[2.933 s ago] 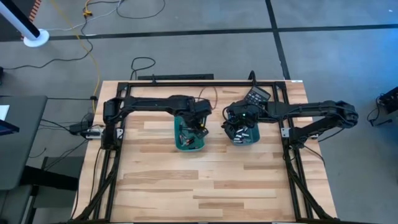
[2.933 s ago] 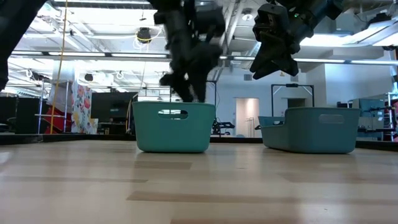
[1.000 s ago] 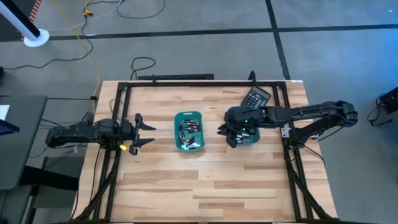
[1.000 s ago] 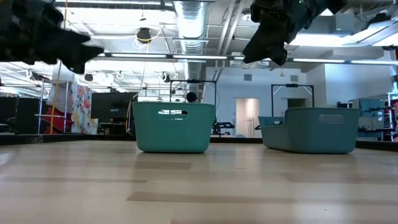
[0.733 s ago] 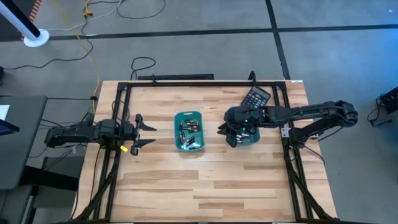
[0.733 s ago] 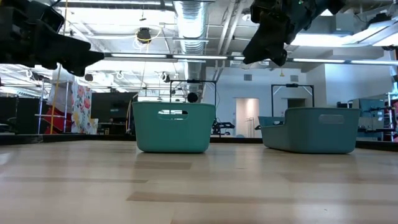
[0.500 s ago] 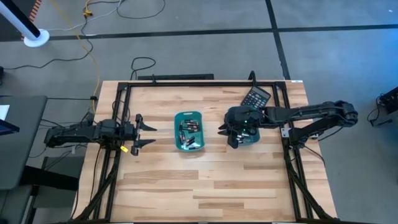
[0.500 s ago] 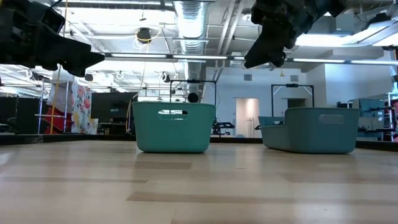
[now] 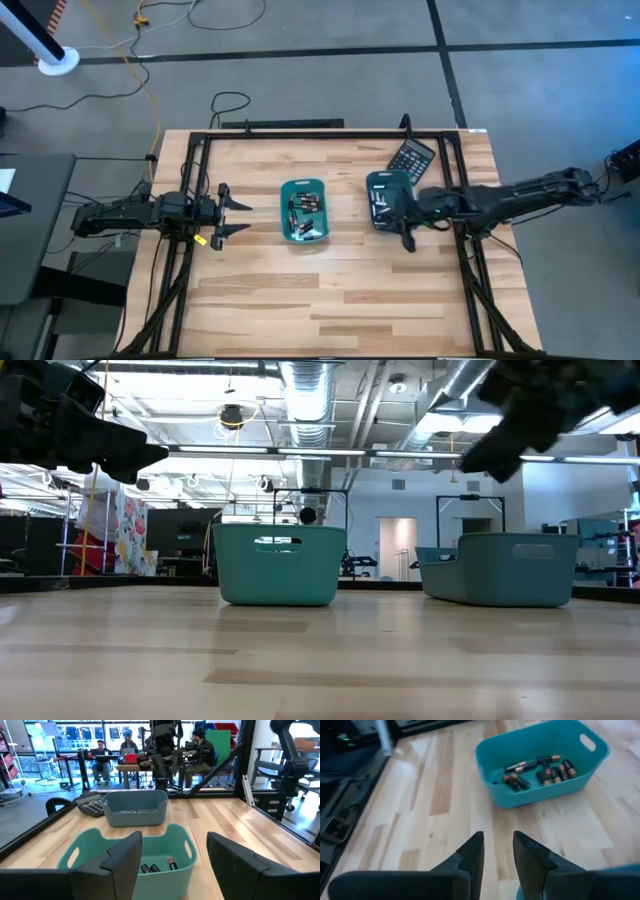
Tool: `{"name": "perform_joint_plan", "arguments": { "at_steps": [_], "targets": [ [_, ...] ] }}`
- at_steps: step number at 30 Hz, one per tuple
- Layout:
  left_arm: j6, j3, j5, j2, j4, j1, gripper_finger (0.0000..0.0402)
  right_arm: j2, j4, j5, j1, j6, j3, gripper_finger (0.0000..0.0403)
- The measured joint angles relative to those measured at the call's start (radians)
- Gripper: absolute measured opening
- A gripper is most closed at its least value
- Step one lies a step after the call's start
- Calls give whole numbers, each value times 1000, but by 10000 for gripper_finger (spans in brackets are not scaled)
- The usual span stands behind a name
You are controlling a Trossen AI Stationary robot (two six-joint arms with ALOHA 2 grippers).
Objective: Sort batteries
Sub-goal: Return to Home Position
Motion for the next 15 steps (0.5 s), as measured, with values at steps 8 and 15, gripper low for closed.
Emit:
{"name": "perform_joint_plan", "arguments": {
  "at_steps": [8, 15],
  "targets": [
    [3, 0, 0, 0, 0, 0, 218, -293, 44, 0, 46, -20, -242, 122],
    [0, -1, 0, 0, 0, 0, 218, -450, 382, -1, 42, -75, -471, 122]
  ]
}}
